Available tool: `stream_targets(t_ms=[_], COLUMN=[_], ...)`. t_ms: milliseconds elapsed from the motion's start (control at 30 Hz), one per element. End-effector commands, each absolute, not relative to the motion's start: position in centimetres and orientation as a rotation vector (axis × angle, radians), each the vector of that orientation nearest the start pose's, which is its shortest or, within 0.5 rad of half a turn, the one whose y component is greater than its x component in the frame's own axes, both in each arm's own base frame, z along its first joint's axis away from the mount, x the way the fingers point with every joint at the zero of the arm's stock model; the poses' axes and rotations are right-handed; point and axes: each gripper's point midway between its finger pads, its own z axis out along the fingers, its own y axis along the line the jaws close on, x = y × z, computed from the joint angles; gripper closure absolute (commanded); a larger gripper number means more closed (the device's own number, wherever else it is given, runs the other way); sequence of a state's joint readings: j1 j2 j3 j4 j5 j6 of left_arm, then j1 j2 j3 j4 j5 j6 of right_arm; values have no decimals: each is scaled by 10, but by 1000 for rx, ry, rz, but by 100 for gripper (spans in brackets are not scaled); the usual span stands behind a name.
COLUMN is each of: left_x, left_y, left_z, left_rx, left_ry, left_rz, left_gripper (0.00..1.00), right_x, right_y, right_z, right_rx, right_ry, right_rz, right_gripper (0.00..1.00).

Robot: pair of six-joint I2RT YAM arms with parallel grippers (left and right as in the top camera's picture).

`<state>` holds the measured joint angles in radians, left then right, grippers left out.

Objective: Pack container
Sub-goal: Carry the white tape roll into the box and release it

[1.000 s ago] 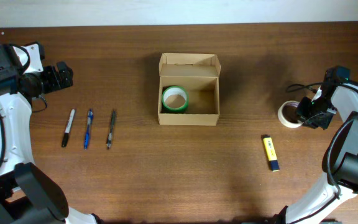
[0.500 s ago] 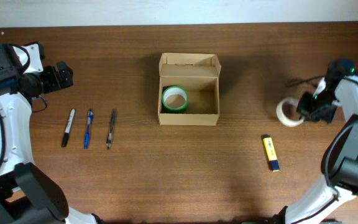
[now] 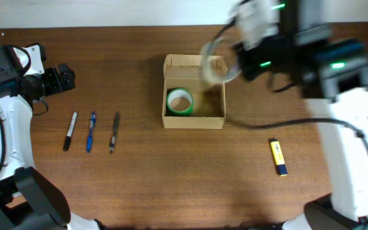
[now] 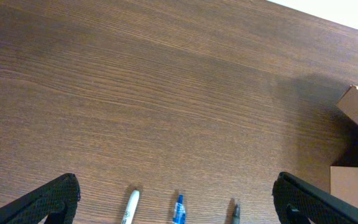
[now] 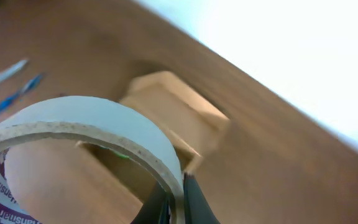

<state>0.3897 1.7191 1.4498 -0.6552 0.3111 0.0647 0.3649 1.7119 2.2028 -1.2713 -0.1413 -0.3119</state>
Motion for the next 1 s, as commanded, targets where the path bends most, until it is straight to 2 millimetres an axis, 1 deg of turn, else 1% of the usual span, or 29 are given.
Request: stream_targets(t_ms=[0,100,200,267,333,400,467,600,700,800,967], left_x=[443,443,443,443,443,443,443,443,443,443,443], left_y=[125,125,125,125,125,125,125,125,125,125,125], left_z=[179,179,179,179,179,179,179,179,179,179,179], left_rx=[-242,-242,-242,-242,-242,-242,-242,-242,-242,-242,-242], left_ry=[2423,2423,2423,2423,2423,2423,2423,2423,2423,2423,2423], left_rz=[-194,-194,-194,-194,-194,-194,-194,-194,-194,-194,-194], left_gripper=[1,1,1,1,1,1,1,1,1,1,1], right_x=[402,419,434,437,436,436,437,439,442,449,457], right_y=[208,228,239,245,248,249,250,254,258,262,265], right_z=[308,260,212,181,157,140,127,112,107,102,99], right_rx=[-1175,-1323,-1368,-1403,-1433,-1442,-1452,-1443,-1431,-1371,-1344], right_ry=[2199,2222,2292,2346,2394,2432,2454,2481,2480,2491,2474], right_rz=[1,-44,-21,10,30,47,54,76,96,104,101], right_gripper=[96,96,96,96,96,96,96,96,96,96,96])
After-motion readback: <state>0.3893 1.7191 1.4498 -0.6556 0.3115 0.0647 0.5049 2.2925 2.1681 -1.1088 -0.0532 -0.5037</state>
